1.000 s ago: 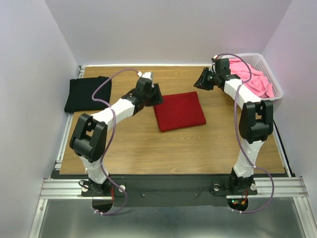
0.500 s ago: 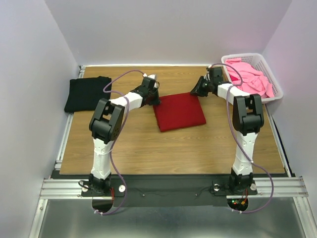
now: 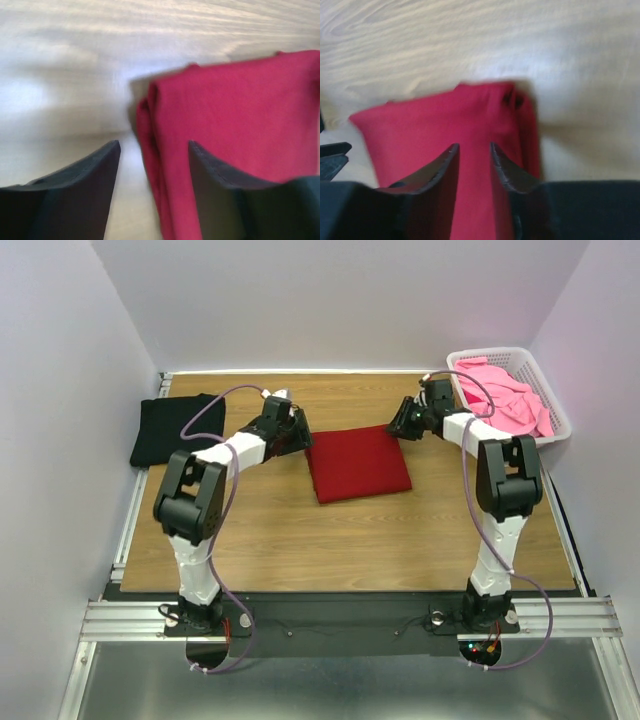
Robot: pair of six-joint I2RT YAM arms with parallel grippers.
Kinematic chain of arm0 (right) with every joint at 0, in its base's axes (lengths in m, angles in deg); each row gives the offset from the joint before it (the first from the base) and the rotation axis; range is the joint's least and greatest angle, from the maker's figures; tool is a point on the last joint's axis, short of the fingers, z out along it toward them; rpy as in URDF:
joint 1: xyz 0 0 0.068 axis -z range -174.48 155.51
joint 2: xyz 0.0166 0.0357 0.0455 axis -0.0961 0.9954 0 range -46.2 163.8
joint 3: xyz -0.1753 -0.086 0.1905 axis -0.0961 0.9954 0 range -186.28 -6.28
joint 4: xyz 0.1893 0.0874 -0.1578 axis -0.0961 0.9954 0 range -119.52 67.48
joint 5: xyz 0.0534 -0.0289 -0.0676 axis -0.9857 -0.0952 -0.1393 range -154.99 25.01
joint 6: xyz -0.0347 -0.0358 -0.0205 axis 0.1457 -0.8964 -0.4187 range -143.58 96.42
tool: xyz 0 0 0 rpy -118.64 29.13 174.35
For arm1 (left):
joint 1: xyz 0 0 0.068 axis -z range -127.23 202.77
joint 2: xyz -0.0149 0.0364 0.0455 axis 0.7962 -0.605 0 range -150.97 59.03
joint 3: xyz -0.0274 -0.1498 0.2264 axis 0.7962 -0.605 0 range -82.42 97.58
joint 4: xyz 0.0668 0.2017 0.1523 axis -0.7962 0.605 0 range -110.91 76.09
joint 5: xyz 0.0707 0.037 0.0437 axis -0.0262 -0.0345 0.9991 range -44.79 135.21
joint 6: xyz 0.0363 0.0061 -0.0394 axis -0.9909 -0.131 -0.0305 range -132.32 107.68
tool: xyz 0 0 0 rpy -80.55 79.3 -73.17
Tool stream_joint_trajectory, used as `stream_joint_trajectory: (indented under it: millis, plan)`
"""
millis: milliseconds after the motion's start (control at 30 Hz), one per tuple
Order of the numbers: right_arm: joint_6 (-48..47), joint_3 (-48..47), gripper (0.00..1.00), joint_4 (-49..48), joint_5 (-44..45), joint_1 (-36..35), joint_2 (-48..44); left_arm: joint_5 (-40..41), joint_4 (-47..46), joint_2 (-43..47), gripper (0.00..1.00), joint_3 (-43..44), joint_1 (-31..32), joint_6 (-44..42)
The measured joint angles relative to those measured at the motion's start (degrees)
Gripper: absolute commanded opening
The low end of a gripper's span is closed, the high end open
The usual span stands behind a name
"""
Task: Fold and stack the t-shirts
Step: Fold the tshirt, then neatly place the folded tshirt to the corner
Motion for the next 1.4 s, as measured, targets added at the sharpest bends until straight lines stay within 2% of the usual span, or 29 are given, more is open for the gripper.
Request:
stream_joint_trajectory:
  millis: [33, 67, 200, 267, 367, 567, 667, 800, 1000, 1100, 1200, 1267, 1300, 1333, 1400]
  plan:
    - [-0.1, 1.1, 0.46, 0.5, 0.0, 0.0, -1.6, 0.8, 0.4, 2.8, 0.80, -1.8, 0.4, 0.7]
    - [-0.2, 2.8, 0.53, 0.7, 0.0, 0.0, -4.1, 1.4, 0.6, 5.3, 0.82, -3.5, 0.7, 1.1]
    - [-1.0, 7.9, 0.71, 2.1, 0.2, 0.0, -12.5, 3.3, 1.6, 13.4, 0.83, -7.4, 2.7, 3.7]
    - [-1.7, 10.2, 0.80, 3.1, 0.5, 0.0, -16.1, 3.8, 1.7, 14.0, 0.83, -8.1, 3.6, 4.1]
    - [-3.5, 13.8, 0.86, 5.9, 1.9, 0.0, -21.2, 5.4, 3.1, 12.0, 0.83, -8.4, 5.6, 4.1]
    - [-5.6, 19.8, 0.86, 10.2, 4.1, 0.0, -28.8, 7.2, 6.5, 4.5, 0.82, -6.9, 7.6, 4.1]
    - [-6.1, 21.8, 0.86, 11.3, 4.4, 0.0, -31.0, 8.0, 7.0, 3.1, 0.77, -4.0, 7.6, 4.1]
    - [-6.6, 22.6, 0.86, 12.6, 4.6, 0.0, -32.1, 8.8, 7.2, 1.0, 0.68, -1.9, 7.8, 4.1]
    - [-6.7, 22.6, 0.86, 13.0, 4.6, 0.0, -32.5, 10.1, 7.8, 0.2, 0.68, -1.7, 9.6, 4.3]
    - [-6.9, 22.6, 0.86, 13.0, 4.0, 0.0, -32.7, 11.2, 7.6, 0.2, 0.57, -2.1, 10.1, 4.5]
    - [-7.5, 22.6, 0.86, 13.1, 3.4, -0.7, -32.7, 11.5, 7.5, 0.2, 0.39, -2.5, 10.2, 4.9]
    - [-7.8, 22.6, 0.86, 13.0, 3.4, -1.7, -32.7, 11.4, 7.2, 0.2, 0.34, -2.8, 10.3, 5.4]
    - [-8.0, 22.5, 0.86, 13.1, 3.5, -2.5, -32.7, 11.5, 7.2, 0.2, 0.24, -2.9, 10.5, 5.4]
    - [-8.2, 22.4, 0.85, 13.2, 3.8, -3.4, -32.7, 11.3, 7.2, 0.1, 0.20, -2.9, 10.6, 5.6]
    - [-8.7, 21.8, 0.84, 13.4, 4.3, -6.5, -32.4, 11.1, 6.8, 0.2, 0.20, -3.2, 10.8, 6.1]
